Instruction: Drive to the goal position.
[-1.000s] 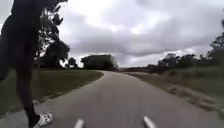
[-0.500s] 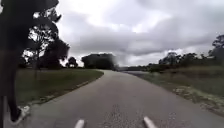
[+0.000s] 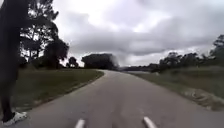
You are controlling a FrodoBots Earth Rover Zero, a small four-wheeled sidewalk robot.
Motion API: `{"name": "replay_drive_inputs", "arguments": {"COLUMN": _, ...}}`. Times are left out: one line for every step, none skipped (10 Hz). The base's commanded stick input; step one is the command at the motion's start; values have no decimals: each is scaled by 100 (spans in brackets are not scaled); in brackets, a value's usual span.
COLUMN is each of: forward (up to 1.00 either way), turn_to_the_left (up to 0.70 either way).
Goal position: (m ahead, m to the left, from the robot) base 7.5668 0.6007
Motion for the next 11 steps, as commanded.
{"name": "replay_drive_inputs", "arguments": {"forward": 70, "turn_to_the_left": 0}}
{"name": "replay_drive_inputs", "arguments": {"forward": 70, "turn_to_the_left": 0}}
{"name": "replay_drive_inputs", "arguments": {"forward": 70, "turn_to_the_left": 0}}
{"name": "replay_drive_inputs", "arguments": {"forward": 70, "turn_to_the_left": -11}}
{"name": "replay_drive_inputs", "arguments": {"forward": 70, "turn_to_the_left": -25}}
{"name": "replay_drive_inputs", "arguments": {"forward": 70, "turn_to_the_left": -26}}
{"name": "replay_drive_inputs", "arguments": {"forward": 70, "turn_to_the_left": -9}}
{"name": "replay_drive_inputs", "arguments": {"forward": 70, "turn_to_the_left": 0}}
{"name": "replay_drive_inputs", "arguments": {"forward": 70, "turn_to_the_left": 0}}
{"name": "replay_drive_inputs", "arguments": {"forward": 70, "turn_to_the_left": 0}}
{"name": "replay_drive_inputs", "arguments": {"forward": 70, "turn_to_the_left": 0}}
